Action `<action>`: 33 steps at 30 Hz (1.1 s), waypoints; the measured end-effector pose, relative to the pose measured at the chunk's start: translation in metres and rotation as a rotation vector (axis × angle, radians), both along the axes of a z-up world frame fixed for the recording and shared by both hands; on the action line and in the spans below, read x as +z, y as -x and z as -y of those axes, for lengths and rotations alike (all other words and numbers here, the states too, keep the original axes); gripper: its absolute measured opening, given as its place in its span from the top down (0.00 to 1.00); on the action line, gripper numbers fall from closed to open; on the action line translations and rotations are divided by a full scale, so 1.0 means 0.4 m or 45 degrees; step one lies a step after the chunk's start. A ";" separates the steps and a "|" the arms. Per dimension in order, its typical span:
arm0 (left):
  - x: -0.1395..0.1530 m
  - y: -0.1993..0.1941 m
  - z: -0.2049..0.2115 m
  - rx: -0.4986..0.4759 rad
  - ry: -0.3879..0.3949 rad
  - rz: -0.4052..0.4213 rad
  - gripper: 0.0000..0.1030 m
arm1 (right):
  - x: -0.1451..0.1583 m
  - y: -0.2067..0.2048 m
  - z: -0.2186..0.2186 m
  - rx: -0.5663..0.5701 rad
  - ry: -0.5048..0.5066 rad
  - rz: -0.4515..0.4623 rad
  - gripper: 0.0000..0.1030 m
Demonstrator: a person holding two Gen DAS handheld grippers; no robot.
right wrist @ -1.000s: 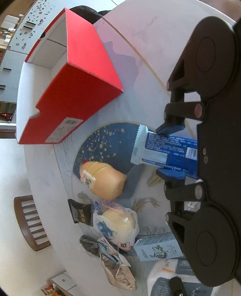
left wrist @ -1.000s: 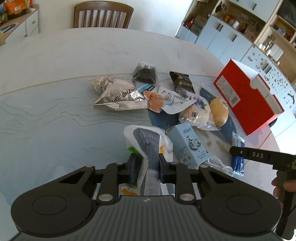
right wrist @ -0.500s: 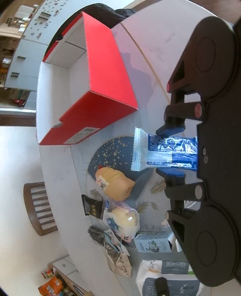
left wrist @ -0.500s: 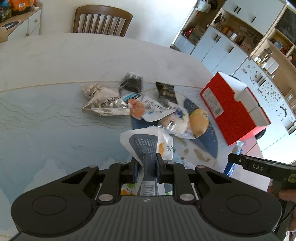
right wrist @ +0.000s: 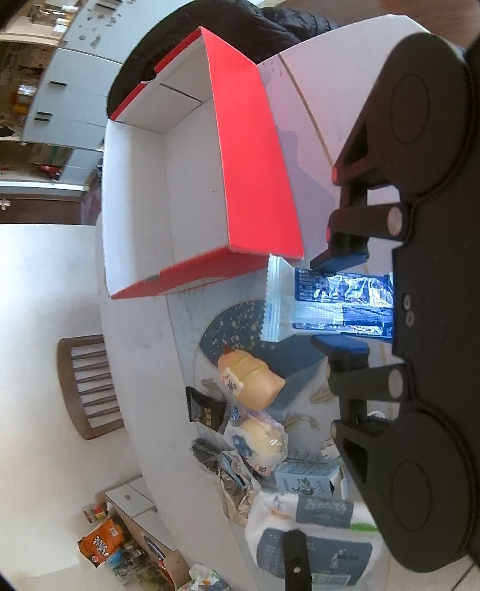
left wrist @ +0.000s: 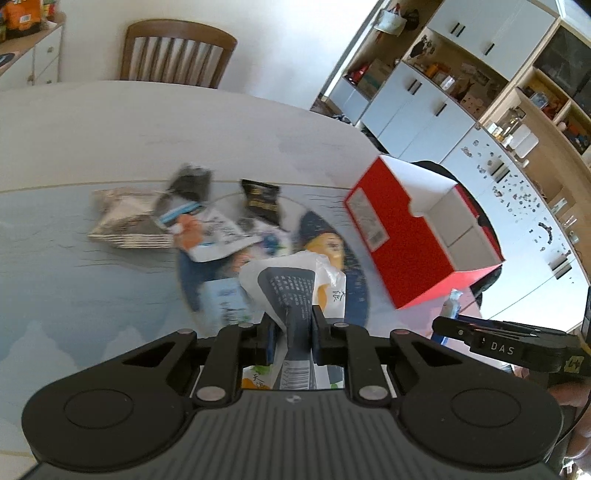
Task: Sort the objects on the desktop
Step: 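Carry the white-and-grey bag and blue bar into the red box with both tools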
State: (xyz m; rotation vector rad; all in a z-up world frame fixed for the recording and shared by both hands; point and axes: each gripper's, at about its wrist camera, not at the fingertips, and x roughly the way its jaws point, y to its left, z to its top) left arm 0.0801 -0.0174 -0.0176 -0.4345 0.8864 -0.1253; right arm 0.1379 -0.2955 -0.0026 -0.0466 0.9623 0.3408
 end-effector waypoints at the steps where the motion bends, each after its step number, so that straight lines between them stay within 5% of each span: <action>1: 0.003 -0.006 0.013 -0.003 0.003 0.001 0.84 | 0.008 -0.007 0.011 0.015 0.000 -0.002 0.67; 33: 0.146 -0.292 0.406 -0.148 0.011 0.131 0.84 | 0.148 -0.272 0.333 0.112 -0.092 0.126 0.67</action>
